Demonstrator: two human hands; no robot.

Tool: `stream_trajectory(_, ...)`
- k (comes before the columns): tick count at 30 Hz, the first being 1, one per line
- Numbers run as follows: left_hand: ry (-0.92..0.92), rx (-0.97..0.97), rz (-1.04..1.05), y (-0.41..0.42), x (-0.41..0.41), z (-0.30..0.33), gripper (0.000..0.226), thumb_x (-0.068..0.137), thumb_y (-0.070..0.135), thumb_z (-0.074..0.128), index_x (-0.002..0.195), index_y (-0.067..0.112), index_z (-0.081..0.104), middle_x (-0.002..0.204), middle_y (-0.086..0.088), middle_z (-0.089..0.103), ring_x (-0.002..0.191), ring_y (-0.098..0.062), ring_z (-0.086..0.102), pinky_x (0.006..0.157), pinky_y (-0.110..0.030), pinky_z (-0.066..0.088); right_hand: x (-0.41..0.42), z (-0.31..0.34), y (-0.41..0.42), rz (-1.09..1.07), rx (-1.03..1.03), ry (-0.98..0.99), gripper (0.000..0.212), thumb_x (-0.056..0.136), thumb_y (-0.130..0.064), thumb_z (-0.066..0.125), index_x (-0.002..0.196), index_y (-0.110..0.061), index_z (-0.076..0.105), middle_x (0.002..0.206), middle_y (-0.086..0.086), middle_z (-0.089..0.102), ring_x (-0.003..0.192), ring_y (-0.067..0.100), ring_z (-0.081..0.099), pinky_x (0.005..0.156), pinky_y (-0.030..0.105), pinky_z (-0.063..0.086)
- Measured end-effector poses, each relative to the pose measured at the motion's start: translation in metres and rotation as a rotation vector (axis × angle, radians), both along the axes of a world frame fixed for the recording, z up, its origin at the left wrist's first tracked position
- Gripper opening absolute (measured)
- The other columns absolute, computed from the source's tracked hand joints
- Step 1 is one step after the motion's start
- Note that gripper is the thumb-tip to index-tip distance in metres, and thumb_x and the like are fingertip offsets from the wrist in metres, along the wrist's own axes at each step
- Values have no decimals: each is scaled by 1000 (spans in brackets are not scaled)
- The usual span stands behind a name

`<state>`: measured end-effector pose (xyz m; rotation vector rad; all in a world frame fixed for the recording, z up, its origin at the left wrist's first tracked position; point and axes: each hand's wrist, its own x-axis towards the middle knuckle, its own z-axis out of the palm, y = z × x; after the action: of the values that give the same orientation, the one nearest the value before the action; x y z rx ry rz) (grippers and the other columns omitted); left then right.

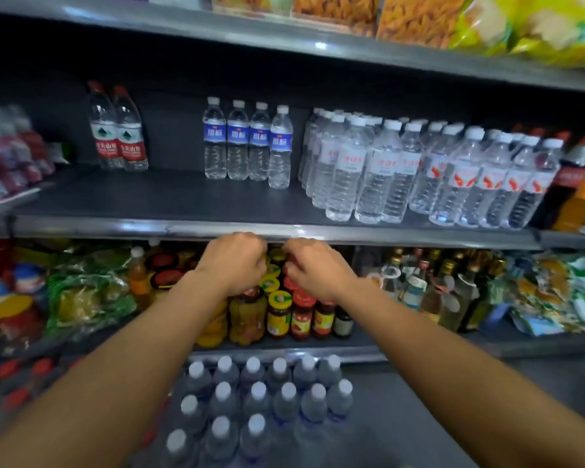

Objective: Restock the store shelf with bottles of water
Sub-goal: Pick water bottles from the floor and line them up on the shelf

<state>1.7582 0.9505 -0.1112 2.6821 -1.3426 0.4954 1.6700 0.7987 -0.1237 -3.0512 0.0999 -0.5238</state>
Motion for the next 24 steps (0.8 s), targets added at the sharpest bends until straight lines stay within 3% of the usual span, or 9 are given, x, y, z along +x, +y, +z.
stream_trajectory(4, 96, 28, -50, 5, -41, -57, 21, 89, 31, 49, 100, 18, 61, 112, -7, 62, 106, -30, 59, 75, -36, 47, -41, -57, 18, -32, 70, 68, 31, 90, -22, 49, 118, -10, 52, 115, 13, 58, 107, 34, 53, 77, 41, 46)
stream_trajectory(8, 231, 105, -91, 9, -71, -124, 11, 88, 29, 49, 84, 20, 53, 102, -7, 62, 97, -29, 60, 65, -34, 42, -72, -126, 30, -66, 181, 137, 24, 90, -17, 48, 111, -6, 52, 111, 16, 58, 104, 36, 53, 70, 38, 41)
stream_trajectory(12, 380, 188, -80, 17, -94, -196, 21, 88, 26, 47, 101, 17, 60, 109, -8, 62, 101, -29, 60, 76, -38, 50, -97, -192, 41, -114, 293, 214, 26, 91, -16, 48, 114, -6, 55, 115, 16, 60, 107, 34, 54, 77, 42, 45)
stream_trajectory(18, 543, 285, -39, 43, -115, -281, 20, 90, 27, 48, 97, 14, 61, 106, -11, 64, 98, -29, 60, 75, -37, 48, -112, -277, 61, -170, 469, 351, 29, 87, -14, 53, 115, -3, 53, 113, 21, 61, 104, 38, 57, 77, 43, 48)
stream_trajectory(24, 696, 402, 48, 74, -106, -348, 28, 90, 30, 48, 105, 11, 62, 117, -13, 61, 107, -30, 58, 87, -39, 49, -97, -325, 73, -271, 620, 401, 53, 85, -23, 62, 133, -9, 44, 130, 18, 51, 119, 35, 49, 93, 41, 44)
